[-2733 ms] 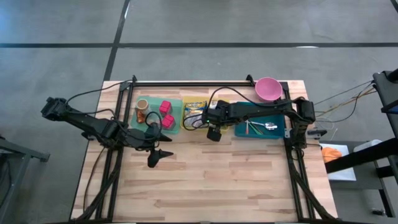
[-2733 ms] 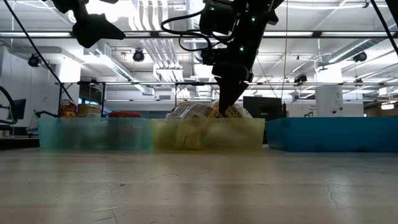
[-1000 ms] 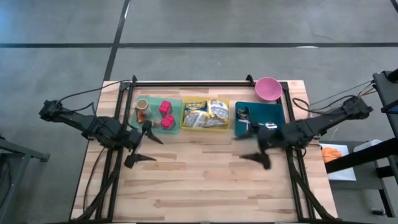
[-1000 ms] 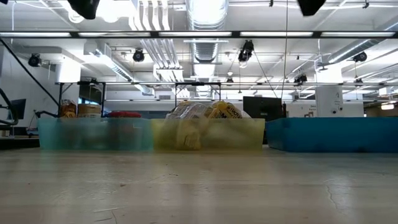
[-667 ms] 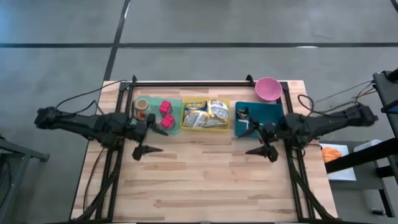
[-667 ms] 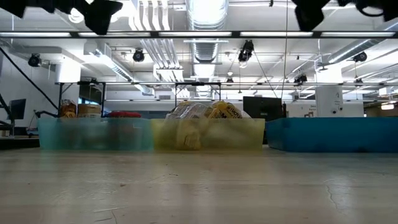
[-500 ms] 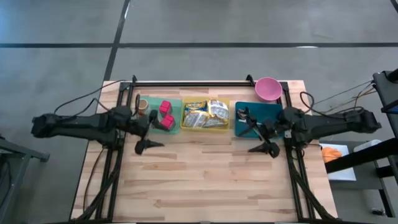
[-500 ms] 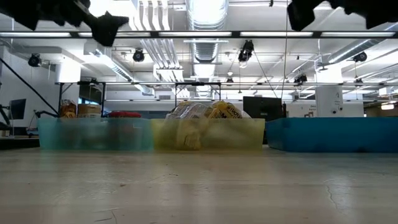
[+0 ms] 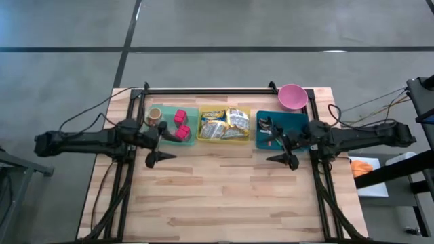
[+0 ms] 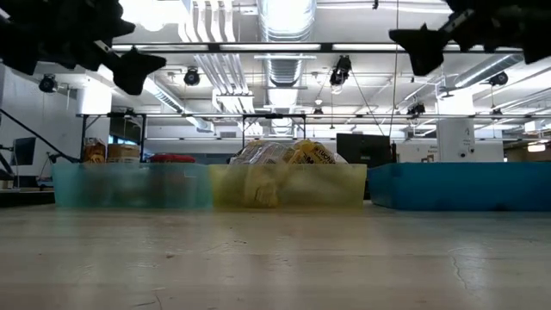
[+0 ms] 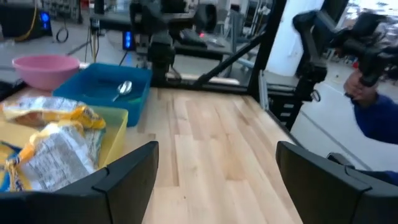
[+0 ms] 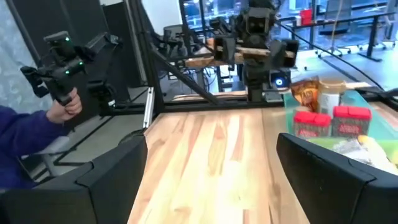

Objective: Pick & Place Food Item
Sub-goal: Return to Home Position

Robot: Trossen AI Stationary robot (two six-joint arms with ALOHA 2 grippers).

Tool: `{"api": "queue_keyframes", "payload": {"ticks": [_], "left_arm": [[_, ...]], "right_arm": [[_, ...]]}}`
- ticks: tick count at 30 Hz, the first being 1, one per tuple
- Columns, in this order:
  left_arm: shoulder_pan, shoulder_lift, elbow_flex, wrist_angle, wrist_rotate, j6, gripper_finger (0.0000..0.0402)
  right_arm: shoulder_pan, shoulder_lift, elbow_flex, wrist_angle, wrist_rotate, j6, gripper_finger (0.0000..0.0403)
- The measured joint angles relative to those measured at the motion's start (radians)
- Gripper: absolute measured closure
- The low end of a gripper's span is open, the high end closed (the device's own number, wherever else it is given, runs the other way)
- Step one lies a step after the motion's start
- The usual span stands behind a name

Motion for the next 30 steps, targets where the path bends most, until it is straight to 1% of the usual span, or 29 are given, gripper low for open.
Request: {"api": "queue_keyframes", "payload": {"ticks": [3,6,9,15,18,25,30], "left_arm": [[0.0,-0.033,0.0,-0.03,0.0,0.0,0.0069],[0.0,-0.045,-0.001,-0.067,-0.004,0.012,0.0069],[0.0,-0.045,-0.014,-0.082,-0.011,0.029,0.0069],[-0.003,-0.056,-0.135,0.033,-0.028,0.009,0.0069],[-0.002,-0.071,-0.164,0.045,-0.057,-0.019,0.0069],[-0.004,-0.081,-0.183,0.035,-0.096,-0.039,0.0069],[-0.005,-0.083,-0.205,-0.004,-0.219,-0.037,0.0069]], "right_arm": [[0.006,-0.053,-0.052,0.002,0.012,-0.007,0.0051],[0.005,-0.115,-0.108,0.008,0.047,-0.022,0.0051],[0.005,-0.178,-0.162,0.031,0.048,-0.046,0.0051],[0.005,-0.282,-0.221,0.025,0.045,-0.083,0.0051],[0.005,-0.308,-0.246,0.023,0.045,-0.104,0.0051],[0.005,-0.337,-0.286,0.012,0.046,-0.168,0.0051],[0.005,-0.332,-0.286,-0.002,0.047,-0.15,0.0051]]}}
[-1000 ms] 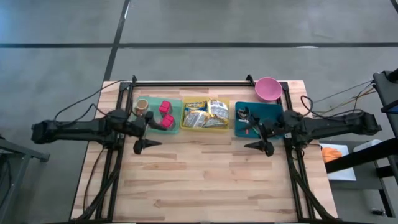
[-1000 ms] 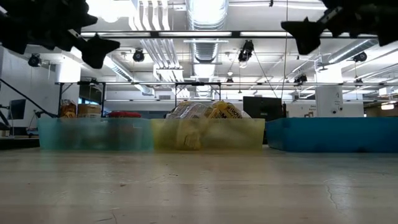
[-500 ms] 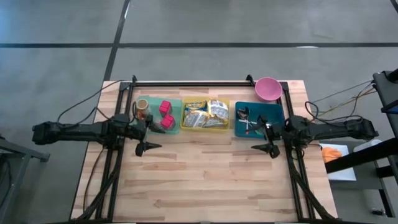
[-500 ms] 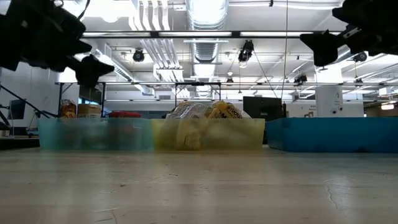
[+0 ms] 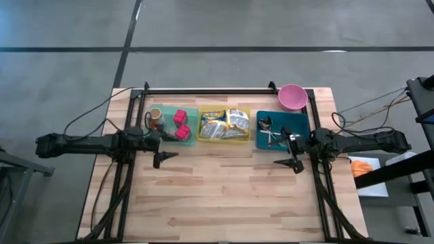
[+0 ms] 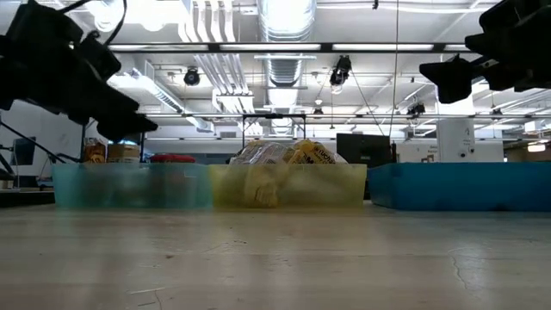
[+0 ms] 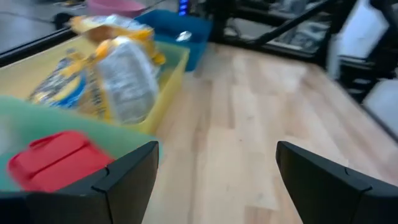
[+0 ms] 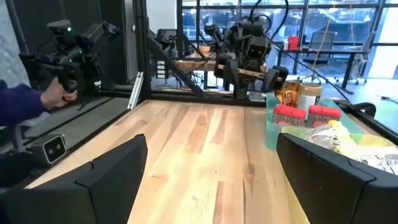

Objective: Pick & Place Food Item
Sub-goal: Return to Home Position

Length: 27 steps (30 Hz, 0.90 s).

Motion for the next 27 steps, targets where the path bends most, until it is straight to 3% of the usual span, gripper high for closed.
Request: {"api": "queue_keyframes", "payload": {"ticks": [3,9,20,27], "left_arm": [[0.0,0.0,-0.009,-0.005,-0.029,0.006,0.0069],[0.0,0.0,-0.009,-0.008,-0.026,0.011,0.0069],[0.0,0.003,-0.047,-0.013,-0.048,-0.001,0.0069],[0.0,0.004,-0.047,-0.016,-0.048,0.04,0.0069]], "right_arm": [[0.0,0.0,0.0,0.001,0.007,-0.019,0.0051],[0.0,-0.001,-0.016,0.005,0.136,-0.044,0.0051],[0.0,-0.002,-0.019,0.003,0.133,-0.086,0.0051],[0.0,0.004,-0.019,-0.007,0.132,0.01,0.0051]]}}
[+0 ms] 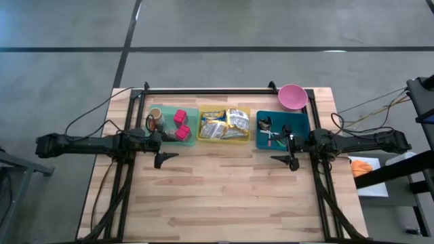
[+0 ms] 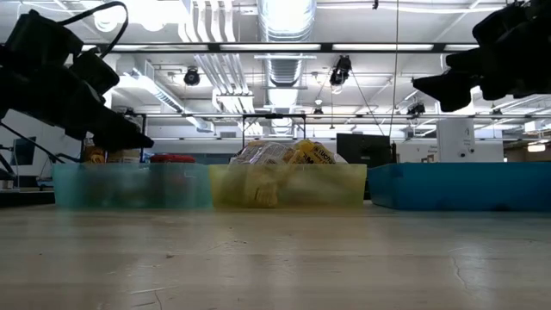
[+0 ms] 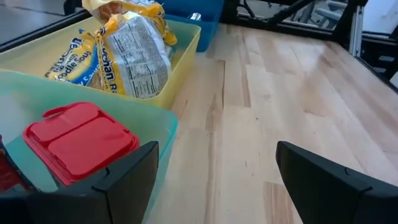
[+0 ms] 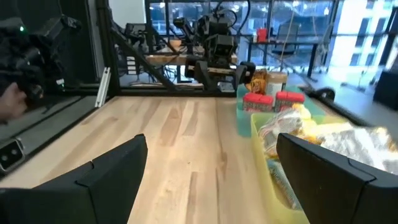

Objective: Pick & Place Food Item
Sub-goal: Return to Home Position

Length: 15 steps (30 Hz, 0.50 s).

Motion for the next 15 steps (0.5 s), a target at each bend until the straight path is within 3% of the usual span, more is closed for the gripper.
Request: {"api": "queue_keyframes", "payload": {"ticks": [15], "left_arm": [[0.0,0.0,-0.001,-0.051,0.0,-0.022,0.0069]], "right_arm": [[0.0,0.0,0.0,-0.003,-0.001,0.062,0.0051]]}}
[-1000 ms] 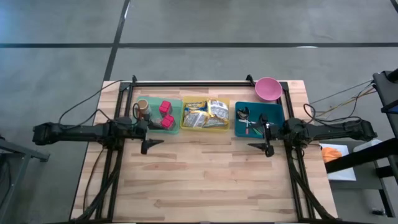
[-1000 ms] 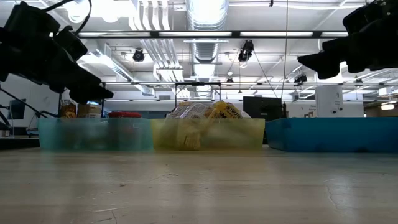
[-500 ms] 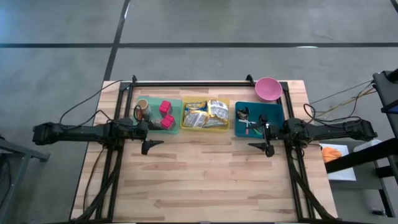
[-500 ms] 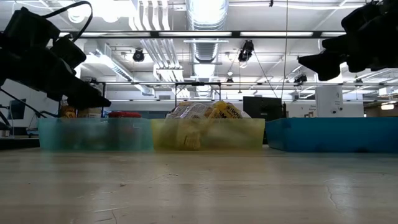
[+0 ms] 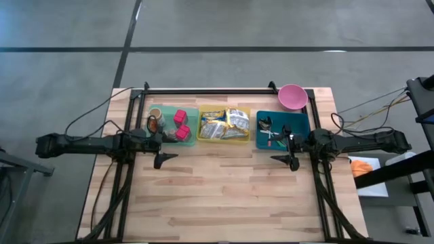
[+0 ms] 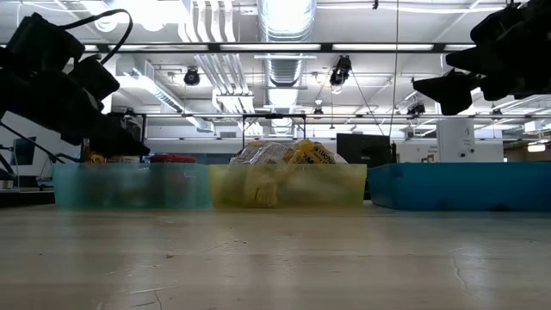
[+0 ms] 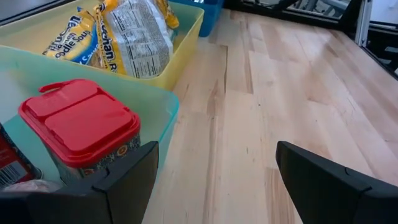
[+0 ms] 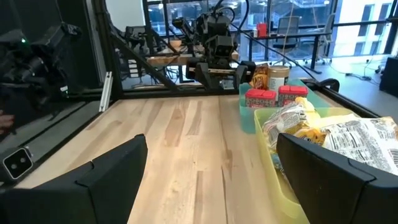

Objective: Pick & Place Food Item
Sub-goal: Return to Home Position

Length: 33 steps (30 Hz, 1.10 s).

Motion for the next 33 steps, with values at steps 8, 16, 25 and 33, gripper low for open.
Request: {"api": "queue_keyframes", "payload": {"ticks": [8,16,25,33], "left_arm": [[0.0,0.0,0.0,-0.003,0.0,0.0,0.0069],[0.0,0.0,0.0,-0.003,0.0,0.0,0.0069],[0.0,0.0,-0.001,-0.003,0.0,0.0,0.0069],[0.0,0.0,-0.001,-0.002,0.0,0.0,0.0069]], "right_arm": [[0.0,0.0,0.0,0.0,0.0,-0.012,0.0051],[0.0,0.0,0.0,0.0,0.0,-0.003,0.0051],[0.0,0.0,0.0,-0.002,-0.001,-0.001,0.0051],[0.0,0.0,0.0,-0.003,-0.001,-0.004,0.0051]]}}
